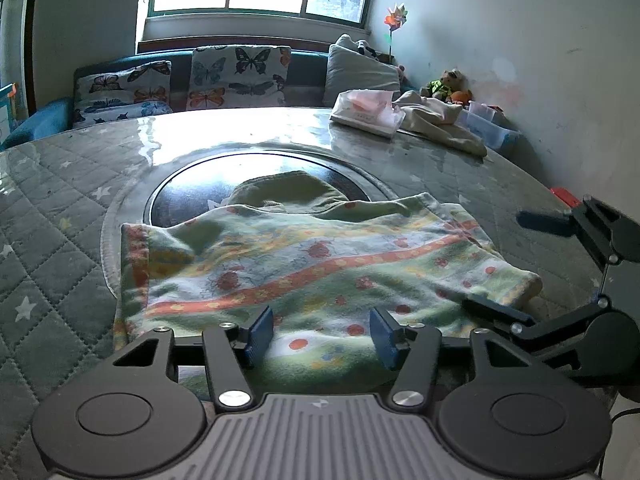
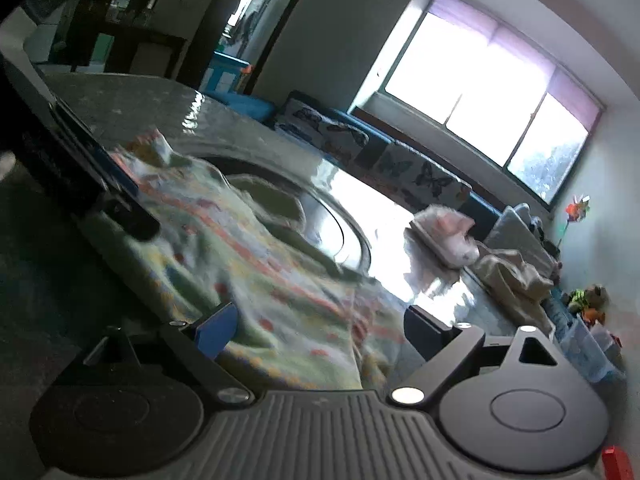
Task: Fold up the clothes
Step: 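Open the right gripper and smooth the folded shirt flat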
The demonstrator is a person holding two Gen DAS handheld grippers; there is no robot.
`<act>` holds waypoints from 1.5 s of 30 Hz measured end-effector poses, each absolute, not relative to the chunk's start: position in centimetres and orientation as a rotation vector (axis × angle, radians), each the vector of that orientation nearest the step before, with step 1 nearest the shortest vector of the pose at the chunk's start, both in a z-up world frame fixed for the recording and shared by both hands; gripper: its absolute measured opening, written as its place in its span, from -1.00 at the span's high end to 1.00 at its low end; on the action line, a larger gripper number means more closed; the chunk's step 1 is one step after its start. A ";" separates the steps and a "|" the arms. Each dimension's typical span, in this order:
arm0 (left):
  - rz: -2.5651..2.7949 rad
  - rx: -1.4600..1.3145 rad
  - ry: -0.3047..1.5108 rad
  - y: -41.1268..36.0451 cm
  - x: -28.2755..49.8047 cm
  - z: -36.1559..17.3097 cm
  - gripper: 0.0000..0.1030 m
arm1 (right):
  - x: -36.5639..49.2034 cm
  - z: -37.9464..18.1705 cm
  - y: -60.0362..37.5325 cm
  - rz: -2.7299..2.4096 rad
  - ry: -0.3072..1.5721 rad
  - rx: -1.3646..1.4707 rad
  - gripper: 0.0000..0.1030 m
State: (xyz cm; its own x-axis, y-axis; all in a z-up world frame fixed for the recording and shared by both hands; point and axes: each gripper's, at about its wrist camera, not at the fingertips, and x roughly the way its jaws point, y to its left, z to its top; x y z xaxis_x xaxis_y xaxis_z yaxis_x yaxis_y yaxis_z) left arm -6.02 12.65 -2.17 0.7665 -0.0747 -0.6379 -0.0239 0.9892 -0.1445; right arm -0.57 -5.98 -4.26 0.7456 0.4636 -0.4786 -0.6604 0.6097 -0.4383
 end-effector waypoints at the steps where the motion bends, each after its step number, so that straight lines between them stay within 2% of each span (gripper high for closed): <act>1: -0.027 -0.145 0.698 12.6 -6.0 -2.2 -0.12 | -0.5 -4.6 -6.3 0.650 0.347 -0.645 -0.80; 13: -0.030 -0.137 0.696 12.4 -6.1 -2.2 -0.18 | 1.2 -4.3 -11.0 0.529 0.400 -0.578 -0.87; 15: -0.031 -0.136 0.695 12.4 -6.2 -2.1 -0.28 | 1.3 -4.1 -11.6 0.521 0.407 -0.565 -0.87; 19: -0.029 -0.133 0.693 12.4 -6.2 -2.2 -0.31 | 2.1 -3.8 -12.3 0.515 0.436 -0.509 -0.87; 39: 0.078 -0.169 0.676 14.8 -9.2 -2.2 -0.32 | 0.3 -2.5 -3.6 0.756 0.311 -0.561 -0.86; 45: 0.088 -0.140 0.666 14.5 -9.8 -1.9 -0.31 | 0.2 -3.6 -2.0 0.792 0.346 -0.609 -0.86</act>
State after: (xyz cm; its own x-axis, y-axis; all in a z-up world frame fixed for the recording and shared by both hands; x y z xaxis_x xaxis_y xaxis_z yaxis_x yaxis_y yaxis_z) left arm -9.85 14.52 -1.90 0.7828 0.0364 -0.6212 -0.1261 0.9868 -0.1012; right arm 0.18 -2.05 -3.57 0.6602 0.5566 -0.5043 -0.7482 0.5457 -0.3773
